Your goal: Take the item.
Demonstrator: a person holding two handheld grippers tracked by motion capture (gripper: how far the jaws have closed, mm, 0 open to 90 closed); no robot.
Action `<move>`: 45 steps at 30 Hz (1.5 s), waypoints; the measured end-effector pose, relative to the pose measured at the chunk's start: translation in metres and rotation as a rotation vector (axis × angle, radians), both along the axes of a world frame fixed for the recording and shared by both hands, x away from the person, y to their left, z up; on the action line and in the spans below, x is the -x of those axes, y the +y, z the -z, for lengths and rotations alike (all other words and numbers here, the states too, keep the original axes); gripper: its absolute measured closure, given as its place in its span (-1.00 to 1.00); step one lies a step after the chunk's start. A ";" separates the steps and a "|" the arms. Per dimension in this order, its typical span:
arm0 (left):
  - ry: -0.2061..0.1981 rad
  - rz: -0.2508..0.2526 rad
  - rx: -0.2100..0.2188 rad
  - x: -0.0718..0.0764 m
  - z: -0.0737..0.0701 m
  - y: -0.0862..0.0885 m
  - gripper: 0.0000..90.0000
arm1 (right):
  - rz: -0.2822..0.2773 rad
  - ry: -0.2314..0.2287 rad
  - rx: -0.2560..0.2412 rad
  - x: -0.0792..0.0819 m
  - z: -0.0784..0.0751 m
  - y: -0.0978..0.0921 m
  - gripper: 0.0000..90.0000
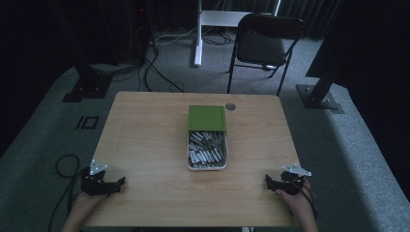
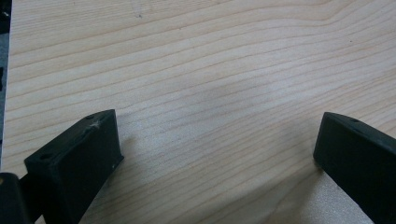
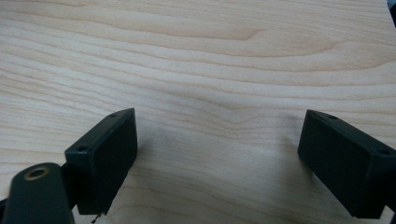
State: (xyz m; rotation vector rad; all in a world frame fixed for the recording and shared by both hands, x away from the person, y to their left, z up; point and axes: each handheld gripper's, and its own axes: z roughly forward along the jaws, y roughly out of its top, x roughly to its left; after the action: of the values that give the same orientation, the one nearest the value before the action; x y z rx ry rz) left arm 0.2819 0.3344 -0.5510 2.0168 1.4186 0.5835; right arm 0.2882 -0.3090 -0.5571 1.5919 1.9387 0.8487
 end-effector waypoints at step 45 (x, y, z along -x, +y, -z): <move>0.001 0.000 0.000 0.000 0.000 0.000 -0.97 | -0.010 -0.054 0.006 -0.015 -0.025 0.019 -0.65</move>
State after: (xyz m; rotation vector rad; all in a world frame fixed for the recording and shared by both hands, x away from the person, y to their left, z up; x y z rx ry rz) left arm 0.2819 0.3343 -0.5509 2.0177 1.4197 0.5826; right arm 0.3036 -0.2898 -0.5325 1.5417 1.9111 0.8803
